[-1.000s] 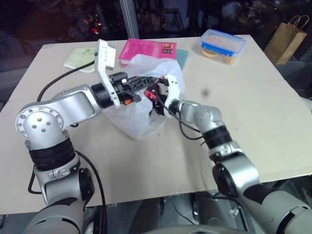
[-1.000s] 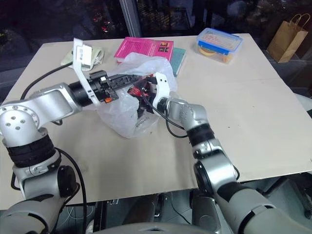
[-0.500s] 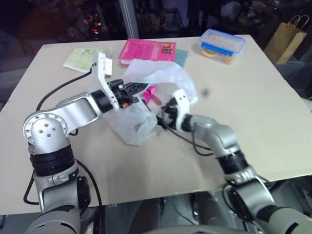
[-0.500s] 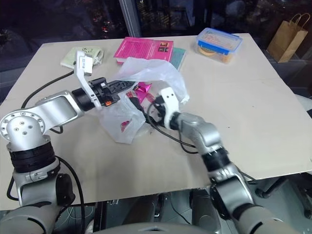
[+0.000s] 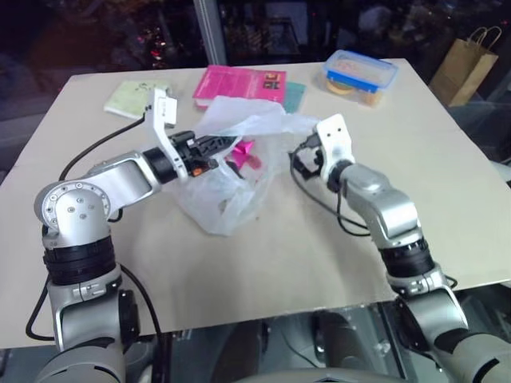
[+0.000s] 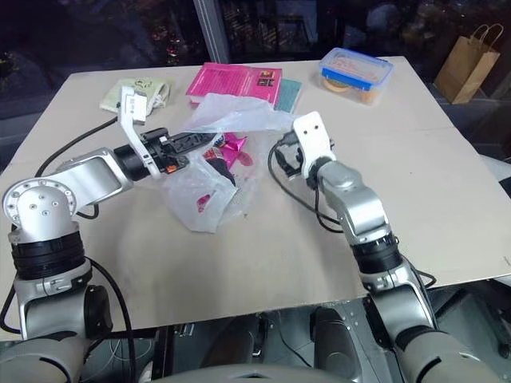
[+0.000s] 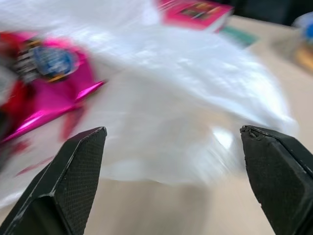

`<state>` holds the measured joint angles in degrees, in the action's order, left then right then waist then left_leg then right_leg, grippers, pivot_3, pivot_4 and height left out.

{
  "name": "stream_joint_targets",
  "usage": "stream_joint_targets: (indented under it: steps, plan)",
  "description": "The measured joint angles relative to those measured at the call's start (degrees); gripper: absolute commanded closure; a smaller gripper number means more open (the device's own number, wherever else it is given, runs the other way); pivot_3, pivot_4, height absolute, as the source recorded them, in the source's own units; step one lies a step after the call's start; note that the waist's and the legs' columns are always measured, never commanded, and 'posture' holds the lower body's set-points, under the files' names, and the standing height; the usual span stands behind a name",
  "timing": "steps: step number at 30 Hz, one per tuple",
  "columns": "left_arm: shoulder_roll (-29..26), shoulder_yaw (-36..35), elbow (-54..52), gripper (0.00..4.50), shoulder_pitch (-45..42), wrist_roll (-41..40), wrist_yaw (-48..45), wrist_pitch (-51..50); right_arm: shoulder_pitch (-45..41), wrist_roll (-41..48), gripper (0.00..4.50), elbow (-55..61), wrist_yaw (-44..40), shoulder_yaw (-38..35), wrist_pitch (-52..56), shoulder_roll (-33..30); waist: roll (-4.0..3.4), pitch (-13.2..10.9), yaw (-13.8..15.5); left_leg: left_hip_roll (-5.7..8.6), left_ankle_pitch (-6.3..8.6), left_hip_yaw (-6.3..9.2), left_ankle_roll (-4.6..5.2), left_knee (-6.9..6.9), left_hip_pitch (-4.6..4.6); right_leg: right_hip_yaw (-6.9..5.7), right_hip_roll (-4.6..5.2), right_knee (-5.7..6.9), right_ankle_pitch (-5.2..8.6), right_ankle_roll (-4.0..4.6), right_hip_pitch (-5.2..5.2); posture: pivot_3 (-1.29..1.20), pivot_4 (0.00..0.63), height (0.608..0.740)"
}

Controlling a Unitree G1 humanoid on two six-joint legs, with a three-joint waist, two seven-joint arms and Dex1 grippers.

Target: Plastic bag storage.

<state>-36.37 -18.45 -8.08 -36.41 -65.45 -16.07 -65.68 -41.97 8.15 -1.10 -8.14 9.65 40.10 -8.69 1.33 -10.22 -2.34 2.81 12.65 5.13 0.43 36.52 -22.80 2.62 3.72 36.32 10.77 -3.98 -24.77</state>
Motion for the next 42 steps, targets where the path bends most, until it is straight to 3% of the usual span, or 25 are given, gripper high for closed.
stream_joint_targets:
  steps: [11,15,21,22,23,25,32,36,42]
  plan:
    - [0.4,-0.3,-1.6,4.50,0.3,0.0,1.2,0.0,-2.1,-3.4,0.06,-5.6,-1.1,-1.5,-2.8,-1.0,0.00,0.0,-0.1,0.00,0.01,0.00,0.02,-0.04,-0.03,0.02,0.01,-0.05,-0.01,0.00,-0.02,0.00,0.150,0.740]
    - [0.7,-0.3,-2.5,4.50,0.8,0.0,1.2,0.0,-3.4,-3.2,1.31,-11.9,-2.8,-2.7,-6.5,-0.2,0.00,0.0,-0.1,0.00,0.01,0.00,0.02,-0.04,-0.03,0.00,0.00,-0.04,-0.01,0.01,-0.02,0.00,0.150,0.740]
    - [-1.8,-0.2,-2.5,4.50,1.5,1.2,-2.2,0.3,-4.6,-2.5,4.29,-13.5,-5.9,-3.9,-7.9,-0.2,-0.01,0.0,-0.2,0.00,0.01,0.00,0.01,-0.05,-0.03,0.01,0.00,-0.04,-0.01,0.01,-0.02,0.00,0.150,0.740]
    - [-2.3,-0.2,-2.6,4.50,1.9,1.3,-2.9,0.3,-4.7,-2.5,4.46,-13.5,-6.3,-4.0,-7.9,-0.4,-0.01,0.0,-0.2,0.00,0.01,0.00,0.01,-0.05,-0.03,0.01,0.00,-0.05,0.00,0.01,-0.02,0.00,0.150,0.740]
    - [-2.9,-0.2,-2.6,4.50,2.5,1.4,-4.1,0.3,-4.7,-2.4,4.46,-13.5,-6.7,-4.1,-8.0,-0.5,-0.01,0.0,-0.2,0.00,0.01,0.00,0.02,-0.06,-0.03,0.00,0.00,-0.05,0.00,0.01,-0.02,0.00,0.150,0.740]
    - [-4.3,-0.4,-2.6,3.94,3.7,1.0,-6.8,0.2,-4.7,-2.3,4.50,-13.5,-7.3,-4.2,-7.9,-0.6,-0.01,0.0,-0.2,0.00,0.01,-0.01,0.02,-0.06,-0.04,0.01,0.00,-0.05,-0.01,0.01,-0.03,0.00,0.150,0.740]
    - [-13.6,-4.0,-5.9,0.84,8.7,-5.0,-20.0,-2.1,-4.5,-2.1,4.50,-12.4,-8.2,-5.2,-7.2,-1.7,-0.03,0.0,-0.2,-0.02,0.02,0.00,0.02,-0.10,-0.04,-0.02,0.00,-0.07,0.00,0.01,-0.03,0.00,0.150,0.740]
    - [-24.3,-3.6,-14.8,0.84,18.1,-3.6,-32.6,-1.4,-2.2,-1.5,4.50,-7.7,-9.2,-5.2,-4.8,-3.0,-0.09,0.0,-0.3,-0.07,0.04,-0.07,0.06,-0.20,-0.03,0.04,0.01,-0.20,0.01,0.02,-0.02,0.00,0.150,0.740]
    - [-24.6,2.8,-23.3,0.84,30.8,14.0,-38.9,14.9,0.8,-1.0,4.50,-2.2,-10.0,-5.2,-1.2,-4.2,-0.17,-0.1,0.0,-0.18,0.04,-0.10,0.06,-0.27,-0.08,-0.01,0.01,-0.41,0.02,0.04,-0.01,0.00,0.150,0.740]
